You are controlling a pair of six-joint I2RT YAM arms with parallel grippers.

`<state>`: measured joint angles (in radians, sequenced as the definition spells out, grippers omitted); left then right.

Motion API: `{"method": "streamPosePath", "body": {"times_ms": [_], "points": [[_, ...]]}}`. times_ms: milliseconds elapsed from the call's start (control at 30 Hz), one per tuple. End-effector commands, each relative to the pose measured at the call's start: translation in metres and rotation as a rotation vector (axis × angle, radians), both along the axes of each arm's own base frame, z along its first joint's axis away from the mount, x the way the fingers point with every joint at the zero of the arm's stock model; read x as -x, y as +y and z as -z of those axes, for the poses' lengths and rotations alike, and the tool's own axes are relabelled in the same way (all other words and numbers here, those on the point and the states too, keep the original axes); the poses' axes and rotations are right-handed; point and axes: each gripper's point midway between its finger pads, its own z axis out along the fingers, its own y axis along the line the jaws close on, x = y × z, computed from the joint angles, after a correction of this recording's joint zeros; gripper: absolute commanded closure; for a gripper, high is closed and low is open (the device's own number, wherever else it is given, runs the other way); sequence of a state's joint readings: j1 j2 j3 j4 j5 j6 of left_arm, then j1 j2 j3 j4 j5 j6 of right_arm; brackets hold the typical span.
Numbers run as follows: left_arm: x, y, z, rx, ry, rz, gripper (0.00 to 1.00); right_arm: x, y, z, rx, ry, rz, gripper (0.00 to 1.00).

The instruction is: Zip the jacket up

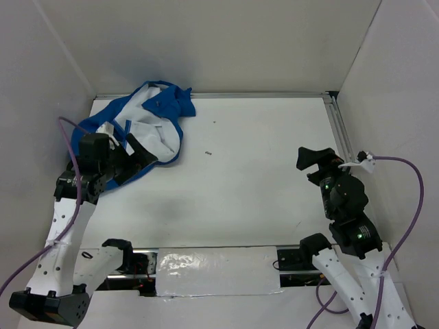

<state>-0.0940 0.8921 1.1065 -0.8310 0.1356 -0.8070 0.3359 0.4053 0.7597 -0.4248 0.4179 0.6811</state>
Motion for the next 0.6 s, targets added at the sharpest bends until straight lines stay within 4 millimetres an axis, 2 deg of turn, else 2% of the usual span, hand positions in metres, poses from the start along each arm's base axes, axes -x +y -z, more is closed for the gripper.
{"method": "streamPosePath", "body": {"times_ms": [0, 100, 300, 433, 567], "points": [[-0.010, -0.001, -0.017, -0.017, -0.101, 0.039, 0.01, -0.001, -0.008, 0.006, 0.041, 0.022, 0.040, 0.00], [-0.021, -0.001, -0.018, -0.027, -0.104, 0.034, 0.01, -0.006, -0.005, 0.013, 0.053, 0.054, 0.032, 0.00], [-0.065, 0.005, -0.014, -0.091, -0.099, 0.026, 0.01, -0.017, 0.002, 0.025, 0.137, 0.135, -0.005, 0.00], [-0.105, 0.015, -0.012, -0.161, -0.145, 0.025, 0.01, -0.023, 0.015, 0.027, 0.151, 0.140, -0.072, 0.00], [-0.151, 0.031, 0.015, -0.172, -0.085, 0.008, 0.01, -0.029, 0.017, 0.035, 0.157, 0.155, -0.085, 0.00]]}}
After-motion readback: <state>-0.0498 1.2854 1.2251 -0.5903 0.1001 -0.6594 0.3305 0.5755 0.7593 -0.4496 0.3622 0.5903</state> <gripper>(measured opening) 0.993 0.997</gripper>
